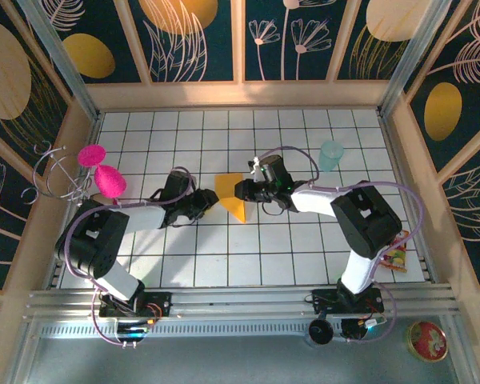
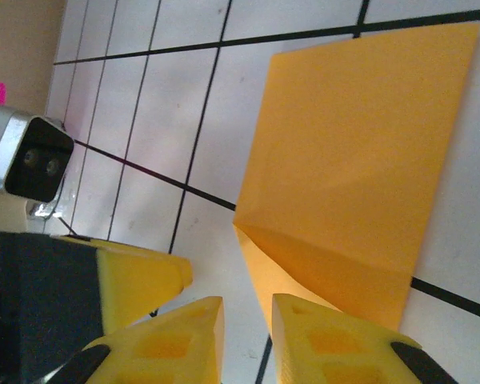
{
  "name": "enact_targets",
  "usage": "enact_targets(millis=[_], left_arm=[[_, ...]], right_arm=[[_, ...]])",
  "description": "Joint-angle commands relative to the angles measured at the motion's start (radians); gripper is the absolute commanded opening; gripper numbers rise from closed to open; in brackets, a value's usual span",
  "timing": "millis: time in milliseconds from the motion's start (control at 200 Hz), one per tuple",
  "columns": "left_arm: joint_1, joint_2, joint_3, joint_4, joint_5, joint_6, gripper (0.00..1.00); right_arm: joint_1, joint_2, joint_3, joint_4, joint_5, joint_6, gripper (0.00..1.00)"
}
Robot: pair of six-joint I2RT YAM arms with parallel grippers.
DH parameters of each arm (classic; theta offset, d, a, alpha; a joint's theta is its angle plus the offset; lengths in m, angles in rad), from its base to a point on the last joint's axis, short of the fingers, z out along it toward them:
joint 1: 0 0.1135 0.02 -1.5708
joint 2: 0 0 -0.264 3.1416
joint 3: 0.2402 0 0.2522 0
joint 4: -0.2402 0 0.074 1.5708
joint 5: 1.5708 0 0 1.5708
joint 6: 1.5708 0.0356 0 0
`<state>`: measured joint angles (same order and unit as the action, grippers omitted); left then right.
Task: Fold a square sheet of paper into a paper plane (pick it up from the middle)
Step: Third fold the triangle at the center of the table, then fourth fold the wing at the center of the table.
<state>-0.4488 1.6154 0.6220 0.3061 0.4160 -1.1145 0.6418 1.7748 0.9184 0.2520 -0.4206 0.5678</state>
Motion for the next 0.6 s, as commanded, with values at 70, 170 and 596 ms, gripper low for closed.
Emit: enact_targets(millis=[70,170,596], left_arm=[[-0.040,0.058,-0.028,0.194,0.062,-0.131,0.37],[-0.044,0.077,-0.024,0.196,0.058,-0.140,0.37],[-0.044,0.123,-0.015,0.189,0.042,-0.157,0.37]], right_arm=[[-0.004,0.037,-0.012,0.024,-0.036,0.027,0.25],[-0.004,0.052,-0.006,0.016,-0.040,0.023,0.24],[-0.004,0.111,0.022,-0.033,-0.021,0.006,0.20]])
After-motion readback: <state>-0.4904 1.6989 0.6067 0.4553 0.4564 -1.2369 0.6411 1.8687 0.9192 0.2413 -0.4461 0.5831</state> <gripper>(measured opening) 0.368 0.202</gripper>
